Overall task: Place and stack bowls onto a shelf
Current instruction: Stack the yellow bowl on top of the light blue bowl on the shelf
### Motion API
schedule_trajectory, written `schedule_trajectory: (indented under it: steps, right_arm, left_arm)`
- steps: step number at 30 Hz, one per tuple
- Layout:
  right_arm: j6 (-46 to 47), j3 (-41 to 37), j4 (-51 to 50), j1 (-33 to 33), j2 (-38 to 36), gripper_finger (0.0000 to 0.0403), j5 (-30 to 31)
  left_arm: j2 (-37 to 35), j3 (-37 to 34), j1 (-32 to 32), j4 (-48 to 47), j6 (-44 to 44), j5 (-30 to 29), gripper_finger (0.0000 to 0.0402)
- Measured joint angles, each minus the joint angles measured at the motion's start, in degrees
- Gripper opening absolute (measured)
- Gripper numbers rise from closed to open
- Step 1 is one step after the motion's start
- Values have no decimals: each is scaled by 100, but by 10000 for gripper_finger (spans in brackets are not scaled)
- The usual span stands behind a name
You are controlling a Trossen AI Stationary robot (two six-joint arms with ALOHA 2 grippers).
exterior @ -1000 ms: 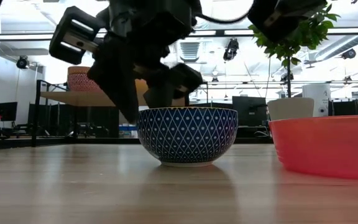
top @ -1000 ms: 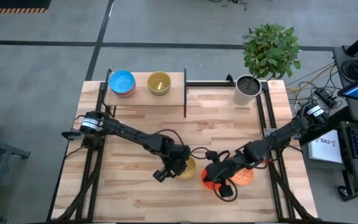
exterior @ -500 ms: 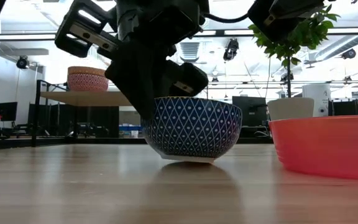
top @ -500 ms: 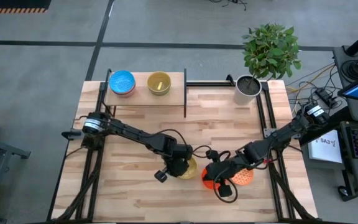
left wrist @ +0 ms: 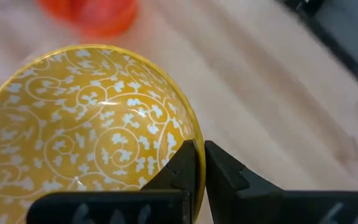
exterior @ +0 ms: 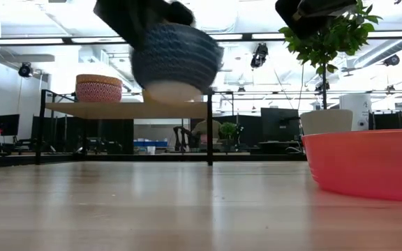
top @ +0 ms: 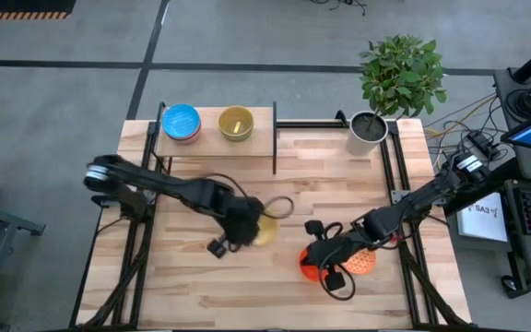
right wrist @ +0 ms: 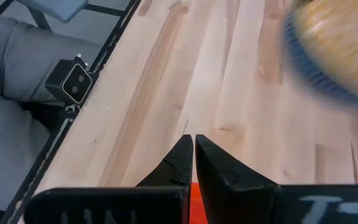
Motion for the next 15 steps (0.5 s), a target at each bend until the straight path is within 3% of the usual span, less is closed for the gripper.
schedule_trajectory:
  steps: [5,11,15]
  right_arm:
    - [-243,0,-5,-1,-158,9,105]
    - [-590,0,10,-58,-315,9,238]
    - [-753,0,11,-94,-356,9,246]
  left_arm:
    - [-1104,224,247,-1205,-596,-1346,1]
    - [-2324,410,1079,-2177,-1257,-2706,1]
    - [-2821,463,2059,-2460,-1233,-3014,1]
